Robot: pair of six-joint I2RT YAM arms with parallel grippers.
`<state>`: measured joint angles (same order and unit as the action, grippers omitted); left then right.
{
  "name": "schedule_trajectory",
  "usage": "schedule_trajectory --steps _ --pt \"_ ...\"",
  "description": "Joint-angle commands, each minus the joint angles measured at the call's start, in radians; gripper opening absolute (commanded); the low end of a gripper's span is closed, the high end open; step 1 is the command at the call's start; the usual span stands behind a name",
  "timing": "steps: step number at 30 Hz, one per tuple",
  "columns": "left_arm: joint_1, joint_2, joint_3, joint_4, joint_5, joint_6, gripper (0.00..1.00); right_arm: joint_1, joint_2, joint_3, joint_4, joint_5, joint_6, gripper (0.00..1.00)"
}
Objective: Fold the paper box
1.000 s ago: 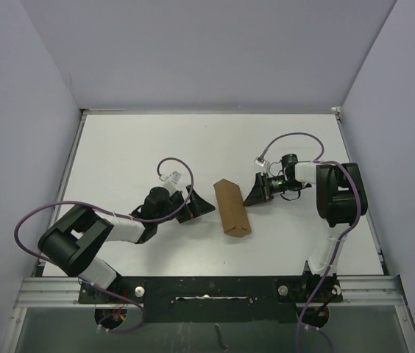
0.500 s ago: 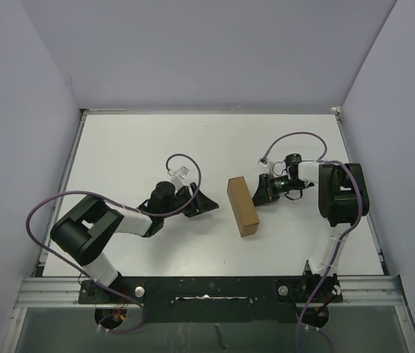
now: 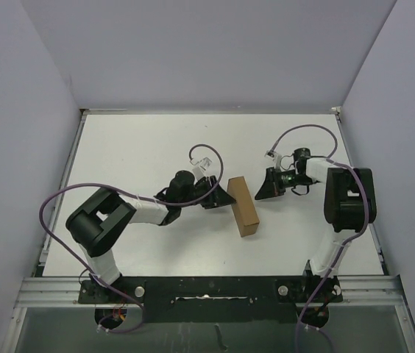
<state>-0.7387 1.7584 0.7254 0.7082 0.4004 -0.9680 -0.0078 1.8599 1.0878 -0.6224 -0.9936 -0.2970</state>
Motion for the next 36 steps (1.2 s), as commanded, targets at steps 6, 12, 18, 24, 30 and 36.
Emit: schedule_trajectory --steps 6,12,18,24,30,36 --pt "-0.027 0.076 0.129 -0.043 0.014 0.067 0.32 0.11 0.099 0.044 -0.021 -0.181 0.019 0.04" --pt "-0.058 0.079 0.217 -0.091 0.025 0.1 0.33 0.153 0.11 0.052 0.005 -0.186 0.052 0.04" --pt "-0.056 0.079 0.228 -0.12 0.012 0.114 0.34 0.039 0.058 0.058 -0.014 -0.004 0.028 0.05" --pt "-0.05 0.038 0.227 -0.151 0.005 0.144 0.35 -0.093 0.029 0.074 -0.073 0.036 -0.048 0.06" --pt "-0.048 -0.065 0.181 -0.293 -0.091 0.246 0.38 -0.151 -0.083 0.037 -0.056 0.137 -0.16 0.06" --pt "-0.047 -0.058 0.097 -0.332 -0.136 0.232 0.38 -0.103 -0.113 0.037 -0.076 0.202 -0.204 0.06"
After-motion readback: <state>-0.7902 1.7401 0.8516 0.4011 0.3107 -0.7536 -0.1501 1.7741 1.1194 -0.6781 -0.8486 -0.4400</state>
